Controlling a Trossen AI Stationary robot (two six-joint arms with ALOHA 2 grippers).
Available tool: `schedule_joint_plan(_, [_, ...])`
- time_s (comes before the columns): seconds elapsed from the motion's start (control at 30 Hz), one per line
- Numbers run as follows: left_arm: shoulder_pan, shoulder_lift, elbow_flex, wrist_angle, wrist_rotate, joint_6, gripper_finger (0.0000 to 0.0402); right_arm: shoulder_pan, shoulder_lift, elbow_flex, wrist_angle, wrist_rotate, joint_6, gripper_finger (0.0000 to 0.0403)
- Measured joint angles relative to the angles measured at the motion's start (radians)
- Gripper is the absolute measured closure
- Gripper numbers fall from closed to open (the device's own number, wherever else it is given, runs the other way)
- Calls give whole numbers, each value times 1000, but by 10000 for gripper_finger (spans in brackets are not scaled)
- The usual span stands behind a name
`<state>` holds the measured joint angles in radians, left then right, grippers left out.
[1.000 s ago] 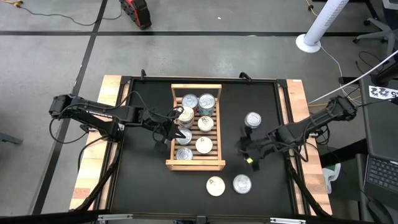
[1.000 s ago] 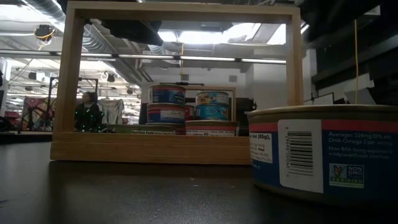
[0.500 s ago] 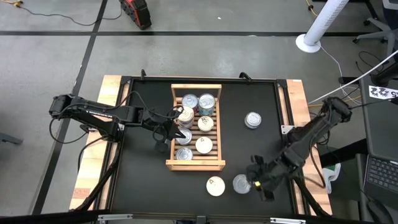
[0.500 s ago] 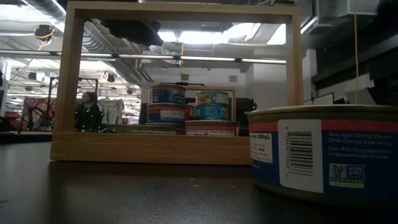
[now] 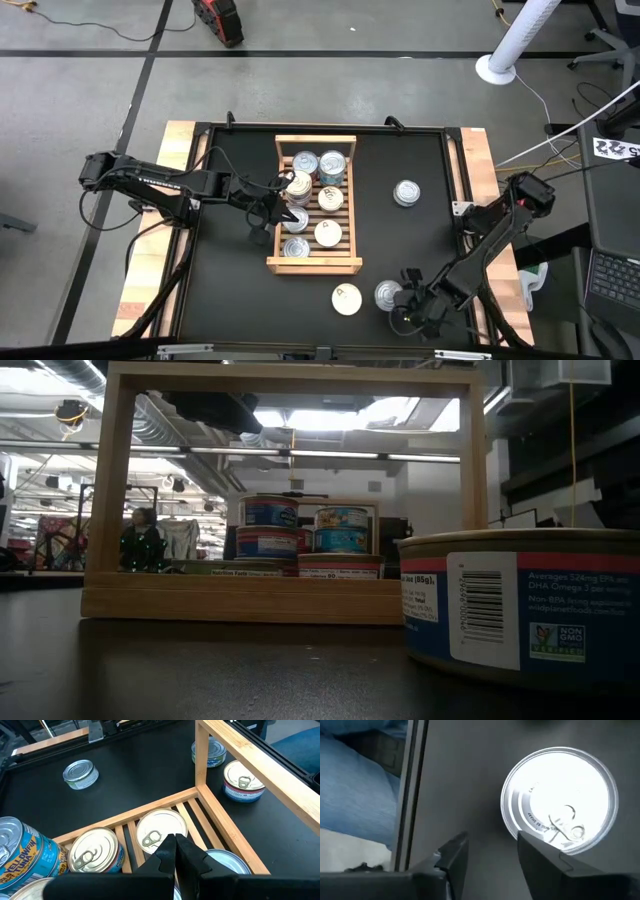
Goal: Stack canned seafood by type on shelf
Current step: Stack the green tuna can on top of the other green tuna can on the shelf
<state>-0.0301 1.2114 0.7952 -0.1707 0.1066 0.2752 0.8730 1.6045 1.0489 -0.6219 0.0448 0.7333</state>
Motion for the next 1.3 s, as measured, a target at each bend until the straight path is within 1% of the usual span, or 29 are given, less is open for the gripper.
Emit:
schedule_joint_plan(0.2, [0,0,0,0,0,0,402,-3,39,0,0,17,-82,236])
schedule_joint_plan(0.33, [0,0,0,-1,0,0,402,-3,66,0,-5,53,-103,236])
schedule_joint_plan(0.63, [0,0,-1,0,0,0,402,-2,118,5,-31,44,-116,236])
schedule_joint_plan(0.73, [0,0,-2,-1,0,0,402,0,130,5,-45,81,-116,236])
schedule_joint_plan(0.9, [0,0,-2,-1,0,0,402,-3,133,2,-85,215,-117,236])
schedule_joint_plan(1.0, [0,0,-2,-1,0,0,402,-3,135,-2,-120,265,-116,236])
schedule_joint_plan(1.13, [0,0,-2,-1,0,0,402,-3,137,-5,-171,310,-115,236])
schedule_joint_plan(1.3, [0,0,-2,-1,0,0,402,-14,137,-5,-189,312,-115,240])
